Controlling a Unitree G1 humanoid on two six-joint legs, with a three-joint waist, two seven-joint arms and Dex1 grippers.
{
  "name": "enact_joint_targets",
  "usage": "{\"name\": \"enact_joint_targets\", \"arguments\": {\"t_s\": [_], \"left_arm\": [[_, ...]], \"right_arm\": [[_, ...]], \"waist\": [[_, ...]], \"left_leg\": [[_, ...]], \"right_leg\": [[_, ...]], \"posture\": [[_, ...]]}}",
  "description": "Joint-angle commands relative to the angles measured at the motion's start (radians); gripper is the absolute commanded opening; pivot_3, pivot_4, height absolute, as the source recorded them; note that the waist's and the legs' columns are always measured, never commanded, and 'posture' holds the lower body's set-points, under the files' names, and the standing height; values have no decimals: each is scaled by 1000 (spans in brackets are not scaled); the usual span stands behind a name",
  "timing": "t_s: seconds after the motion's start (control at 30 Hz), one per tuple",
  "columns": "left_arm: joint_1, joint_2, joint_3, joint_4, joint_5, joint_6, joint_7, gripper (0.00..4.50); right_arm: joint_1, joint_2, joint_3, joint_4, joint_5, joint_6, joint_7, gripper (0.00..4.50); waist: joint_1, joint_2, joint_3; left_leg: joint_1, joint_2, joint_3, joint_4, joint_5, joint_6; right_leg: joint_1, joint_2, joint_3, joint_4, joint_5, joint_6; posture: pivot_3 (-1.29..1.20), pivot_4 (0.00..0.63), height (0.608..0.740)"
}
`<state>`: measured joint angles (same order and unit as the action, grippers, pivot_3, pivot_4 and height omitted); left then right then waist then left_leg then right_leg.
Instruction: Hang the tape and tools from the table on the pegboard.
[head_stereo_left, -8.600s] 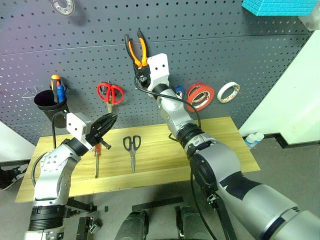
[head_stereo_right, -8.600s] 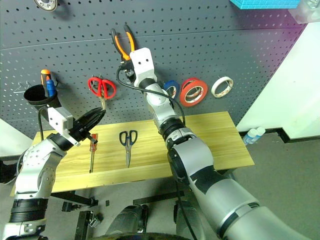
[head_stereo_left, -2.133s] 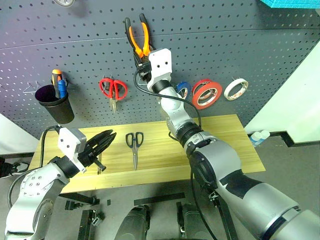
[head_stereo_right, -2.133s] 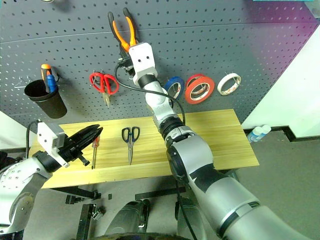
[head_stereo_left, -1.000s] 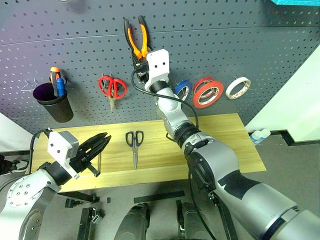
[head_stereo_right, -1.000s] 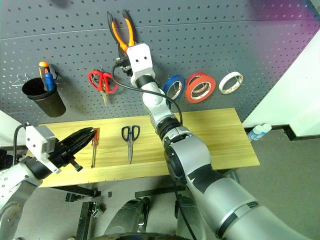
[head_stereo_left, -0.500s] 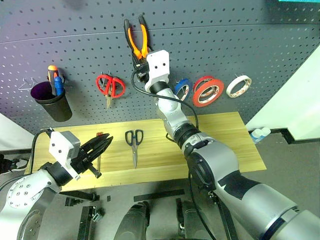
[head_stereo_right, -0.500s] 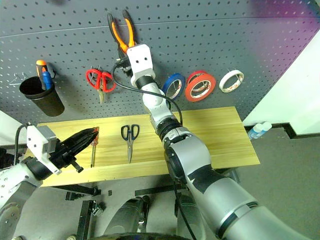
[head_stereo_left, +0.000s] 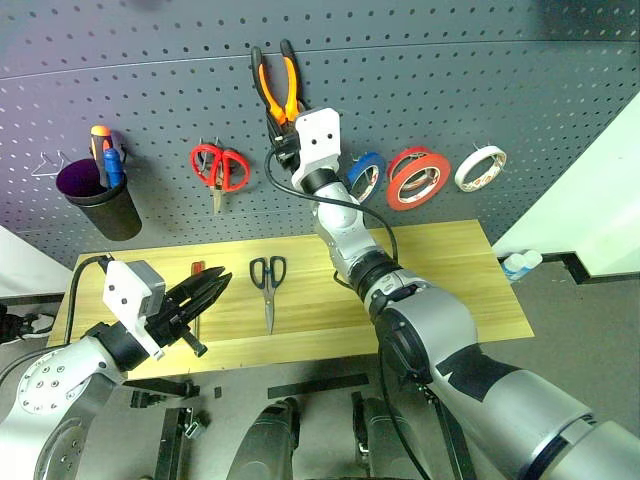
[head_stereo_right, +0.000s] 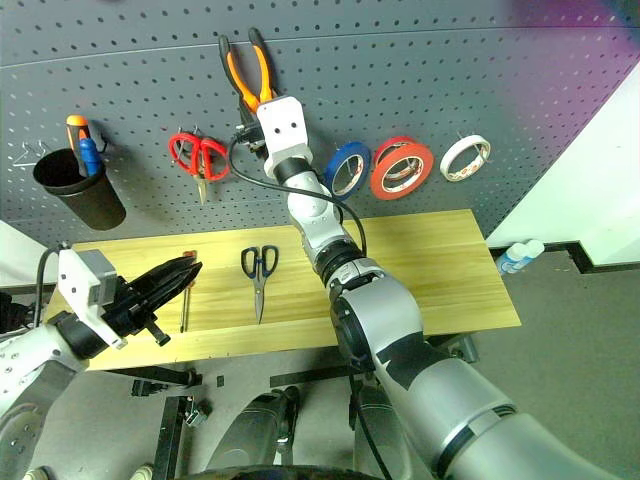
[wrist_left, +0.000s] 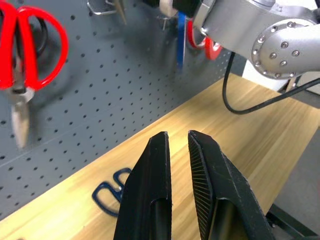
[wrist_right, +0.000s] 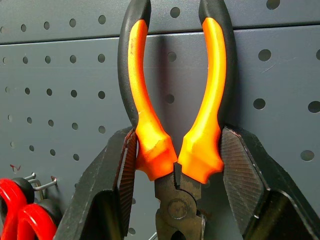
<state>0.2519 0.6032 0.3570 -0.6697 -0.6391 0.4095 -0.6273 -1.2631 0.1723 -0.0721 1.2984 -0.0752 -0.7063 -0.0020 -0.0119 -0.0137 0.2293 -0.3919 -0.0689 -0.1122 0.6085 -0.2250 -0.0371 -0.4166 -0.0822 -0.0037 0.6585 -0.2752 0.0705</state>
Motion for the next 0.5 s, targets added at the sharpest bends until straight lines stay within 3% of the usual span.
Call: {"name": "enact_joint_targets", "arguments": {"t_s": [0.03,0.5], "left_arm": [[-17,-11,-17,-8,13,-17,12,642],[-14,-19,-3,-16,23,-30,27,642]], "right_arm": [[-40,-20,-7,-37,5,-14,-7,2103],[-78,-34,-12,-26,6,-3,-11,2103]], "waist": [[0,0,0],[4,0,0]], "left_leg": [[0,0,0,0,0,0],[0,0,0,1,0,0]], "right_leg": [[0,0,0,0,0,0],[0,0,0,0,0,0]], "posture": [[147,220,740],[179,190,740]]}}
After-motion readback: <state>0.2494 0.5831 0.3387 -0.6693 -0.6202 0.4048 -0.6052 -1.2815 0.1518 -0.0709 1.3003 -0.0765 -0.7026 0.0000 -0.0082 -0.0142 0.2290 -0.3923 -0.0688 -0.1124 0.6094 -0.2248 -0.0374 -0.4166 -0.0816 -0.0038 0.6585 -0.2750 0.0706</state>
